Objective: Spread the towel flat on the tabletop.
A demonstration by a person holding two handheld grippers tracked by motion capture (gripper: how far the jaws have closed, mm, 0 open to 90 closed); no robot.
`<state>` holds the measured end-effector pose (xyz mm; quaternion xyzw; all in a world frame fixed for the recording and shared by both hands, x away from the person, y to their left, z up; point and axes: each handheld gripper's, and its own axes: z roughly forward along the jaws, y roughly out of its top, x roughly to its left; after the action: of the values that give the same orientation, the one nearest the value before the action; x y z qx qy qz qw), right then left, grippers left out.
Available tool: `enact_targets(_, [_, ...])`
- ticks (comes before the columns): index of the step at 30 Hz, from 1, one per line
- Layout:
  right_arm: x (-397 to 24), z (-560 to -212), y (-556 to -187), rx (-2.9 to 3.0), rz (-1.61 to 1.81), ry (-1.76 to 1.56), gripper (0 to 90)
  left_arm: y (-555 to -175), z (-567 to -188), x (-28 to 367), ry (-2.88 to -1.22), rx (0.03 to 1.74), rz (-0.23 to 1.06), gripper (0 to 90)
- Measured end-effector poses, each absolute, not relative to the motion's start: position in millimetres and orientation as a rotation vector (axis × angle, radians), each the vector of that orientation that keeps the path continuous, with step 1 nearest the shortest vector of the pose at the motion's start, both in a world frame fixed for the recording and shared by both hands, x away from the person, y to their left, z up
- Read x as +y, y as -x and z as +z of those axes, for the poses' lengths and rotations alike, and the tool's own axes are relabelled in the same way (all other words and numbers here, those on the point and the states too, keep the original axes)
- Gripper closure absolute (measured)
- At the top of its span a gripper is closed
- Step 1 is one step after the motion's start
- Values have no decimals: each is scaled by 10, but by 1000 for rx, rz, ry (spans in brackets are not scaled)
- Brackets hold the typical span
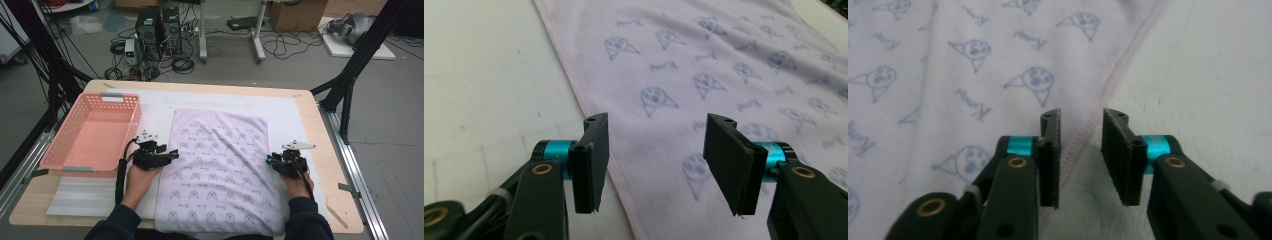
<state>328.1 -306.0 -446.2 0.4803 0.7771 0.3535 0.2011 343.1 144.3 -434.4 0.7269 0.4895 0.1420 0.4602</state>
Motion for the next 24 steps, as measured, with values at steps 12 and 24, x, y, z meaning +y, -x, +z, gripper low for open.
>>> enact_targets(12, [-3312,-4442,-3424,2074,1022,-1385,716,-4041,-4413,1343,-1825,1260,394,443])
enact_targets(24, [-3210,-4389,-3790,2040,1044,-1387,511,-4114,-4482,1313,-1933,1226,498,856])
